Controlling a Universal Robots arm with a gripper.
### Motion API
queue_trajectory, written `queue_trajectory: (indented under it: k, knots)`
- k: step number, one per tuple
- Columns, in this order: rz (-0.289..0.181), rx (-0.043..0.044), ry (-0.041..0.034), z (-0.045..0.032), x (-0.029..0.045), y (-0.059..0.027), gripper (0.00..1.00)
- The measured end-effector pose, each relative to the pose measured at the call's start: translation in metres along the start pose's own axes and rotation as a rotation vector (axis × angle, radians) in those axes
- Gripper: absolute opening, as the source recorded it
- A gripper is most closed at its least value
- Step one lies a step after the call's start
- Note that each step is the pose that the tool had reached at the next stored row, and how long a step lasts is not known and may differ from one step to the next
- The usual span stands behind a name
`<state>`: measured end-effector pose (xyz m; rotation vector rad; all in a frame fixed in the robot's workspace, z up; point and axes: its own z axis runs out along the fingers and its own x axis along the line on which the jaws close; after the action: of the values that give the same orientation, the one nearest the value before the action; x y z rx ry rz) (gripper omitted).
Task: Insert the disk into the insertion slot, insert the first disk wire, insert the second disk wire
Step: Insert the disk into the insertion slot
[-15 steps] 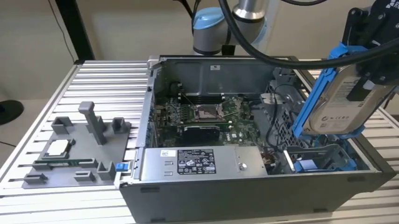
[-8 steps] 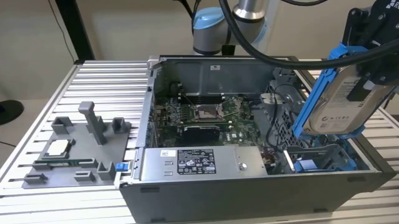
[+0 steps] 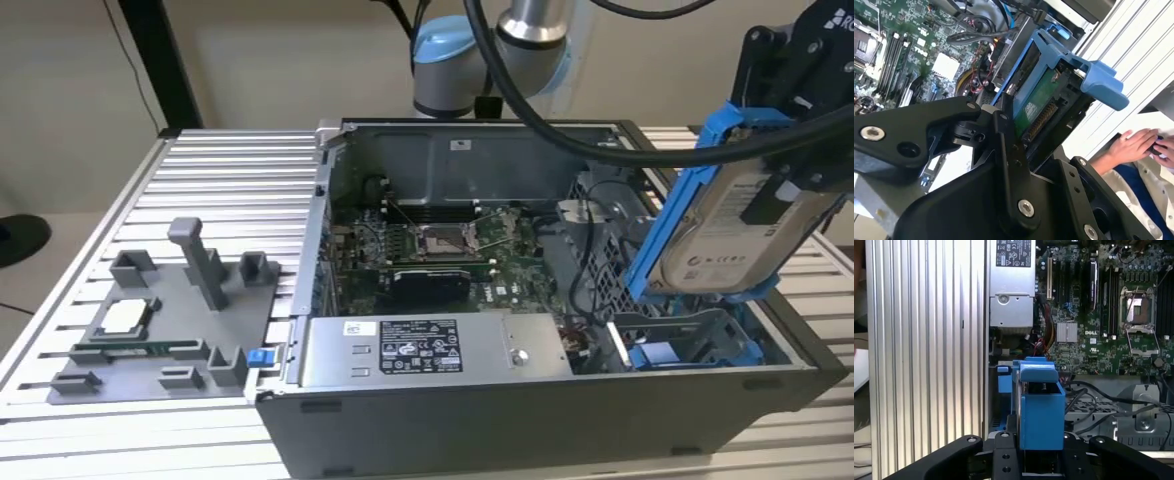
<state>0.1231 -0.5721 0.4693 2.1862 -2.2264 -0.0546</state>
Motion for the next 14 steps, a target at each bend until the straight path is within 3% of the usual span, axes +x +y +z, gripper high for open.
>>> queue_trajectory:
  k: [14]
  knots:
    - [0.0, -0.0007, -0.0222, 0.0174, 0.016, -0.0061, 0.0]
